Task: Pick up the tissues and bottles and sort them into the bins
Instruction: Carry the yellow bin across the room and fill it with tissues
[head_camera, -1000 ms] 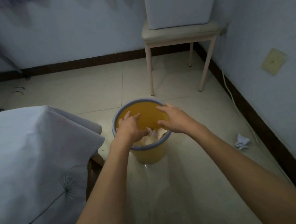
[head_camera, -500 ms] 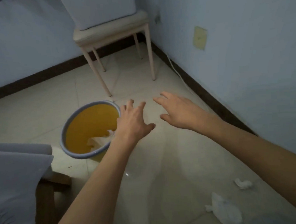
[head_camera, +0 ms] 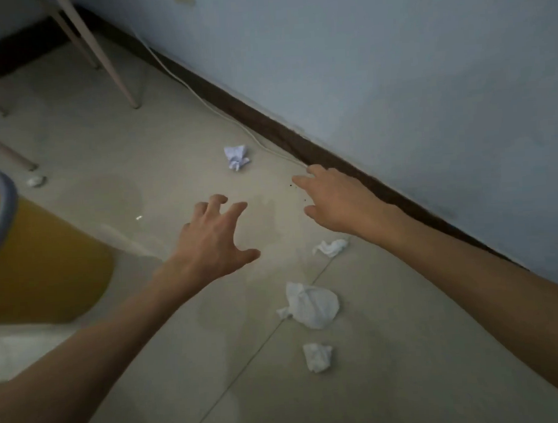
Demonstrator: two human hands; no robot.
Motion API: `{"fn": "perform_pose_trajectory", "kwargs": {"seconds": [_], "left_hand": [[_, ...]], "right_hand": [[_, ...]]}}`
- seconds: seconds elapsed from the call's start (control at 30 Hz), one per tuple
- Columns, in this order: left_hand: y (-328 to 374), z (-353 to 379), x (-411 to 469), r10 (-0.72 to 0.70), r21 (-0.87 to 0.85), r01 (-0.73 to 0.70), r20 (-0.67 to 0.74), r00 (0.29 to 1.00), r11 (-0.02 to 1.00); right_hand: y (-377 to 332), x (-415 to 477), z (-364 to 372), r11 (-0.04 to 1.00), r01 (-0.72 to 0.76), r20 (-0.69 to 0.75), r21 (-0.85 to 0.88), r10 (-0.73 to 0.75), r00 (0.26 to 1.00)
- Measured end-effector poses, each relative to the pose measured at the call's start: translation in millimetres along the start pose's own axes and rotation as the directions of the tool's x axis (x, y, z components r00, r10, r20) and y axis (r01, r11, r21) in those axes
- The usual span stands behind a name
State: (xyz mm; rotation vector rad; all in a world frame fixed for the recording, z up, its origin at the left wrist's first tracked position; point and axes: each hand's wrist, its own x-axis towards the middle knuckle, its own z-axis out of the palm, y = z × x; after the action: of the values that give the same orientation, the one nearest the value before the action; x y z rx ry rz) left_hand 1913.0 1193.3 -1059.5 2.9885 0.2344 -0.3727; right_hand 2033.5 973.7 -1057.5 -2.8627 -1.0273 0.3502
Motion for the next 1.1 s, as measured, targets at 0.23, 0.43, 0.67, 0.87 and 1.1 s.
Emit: {"fn": "perform_pose_trajectory", "kwargs": {"seconds": [0.23, 0.43, 0.67, 0.87, 1.1], "left_hand": [[39, 81, -32, 0.092, -0.071, -0.086, 0.080, 0.993, 0.994], [53, 123, -41, 0.166, -0.081, -0.158, 0.114, 0.979, 0.984], [79, 178, -41, 0.189, -0.092, -0.176, 0.152, 0.970, 0.980], [100, 194, -40, 0.215, 0.026, -0.219, 0.120, 0.969, 0.975], [108, 202, -35, 0.278, 0.011, -0.280, 0.087, 0.957, 0.960]], "right_hand": [[25, -31, 83, 0.994, -0.106, 0.113, -0.004, 0.106, 0.988], [37, -36, 138, 0.987, -0.157, 0.136, -0.022, 0.158, 0.978], [45, -41, 173, 0.980, -0.185, 0.140, -0.069, 0.194, 0.971], [38, -52, 183, 0.978, -0.163, 0.078, -0.131, 0.174, 0.982], [29, -68, 188, 0.975, -0.222, 0.038, 0.014, 0.221, 0.974]]}}
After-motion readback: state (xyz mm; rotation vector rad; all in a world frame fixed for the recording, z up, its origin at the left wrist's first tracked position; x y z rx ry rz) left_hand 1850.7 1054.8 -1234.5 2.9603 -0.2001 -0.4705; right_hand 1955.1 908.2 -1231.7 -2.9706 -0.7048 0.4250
